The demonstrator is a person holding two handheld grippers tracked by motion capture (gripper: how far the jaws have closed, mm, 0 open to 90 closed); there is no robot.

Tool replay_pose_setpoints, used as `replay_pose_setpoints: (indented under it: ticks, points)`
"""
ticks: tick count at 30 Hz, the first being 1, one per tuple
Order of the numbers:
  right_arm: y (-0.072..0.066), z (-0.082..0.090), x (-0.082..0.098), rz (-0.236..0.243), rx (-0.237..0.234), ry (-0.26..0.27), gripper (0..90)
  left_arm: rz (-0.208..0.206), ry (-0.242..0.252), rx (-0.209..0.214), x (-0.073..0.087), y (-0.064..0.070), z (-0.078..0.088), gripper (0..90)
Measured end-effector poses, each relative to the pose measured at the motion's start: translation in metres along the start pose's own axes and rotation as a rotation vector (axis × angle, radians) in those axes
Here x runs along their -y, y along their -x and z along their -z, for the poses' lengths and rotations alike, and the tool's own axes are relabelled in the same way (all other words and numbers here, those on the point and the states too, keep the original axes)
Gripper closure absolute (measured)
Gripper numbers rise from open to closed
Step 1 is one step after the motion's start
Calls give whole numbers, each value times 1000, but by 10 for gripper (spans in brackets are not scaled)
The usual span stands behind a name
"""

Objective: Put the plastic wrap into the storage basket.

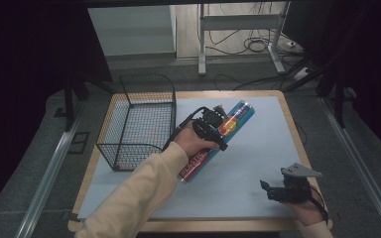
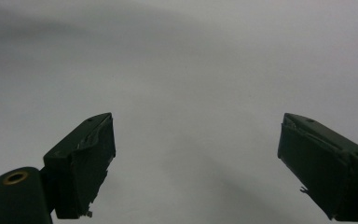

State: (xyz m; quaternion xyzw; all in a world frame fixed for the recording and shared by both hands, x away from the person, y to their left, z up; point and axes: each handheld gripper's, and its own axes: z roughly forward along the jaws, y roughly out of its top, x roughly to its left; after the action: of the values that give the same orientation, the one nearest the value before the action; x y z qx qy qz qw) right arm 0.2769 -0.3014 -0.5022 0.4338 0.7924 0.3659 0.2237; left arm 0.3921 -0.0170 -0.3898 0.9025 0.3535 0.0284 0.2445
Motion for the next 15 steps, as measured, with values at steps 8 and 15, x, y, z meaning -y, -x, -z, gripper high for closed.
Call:
replay_pose_setpoints:
  ticks: [8, 15]
  points:
    - [0, 0, 0, -5, -1, 1, 111, 9, 3, 8, -9, -6, 6, 319]
    - [0, 0, 0, 0, -1, -4, 111, 10, 15, 10, -21, -10, 19, 319]
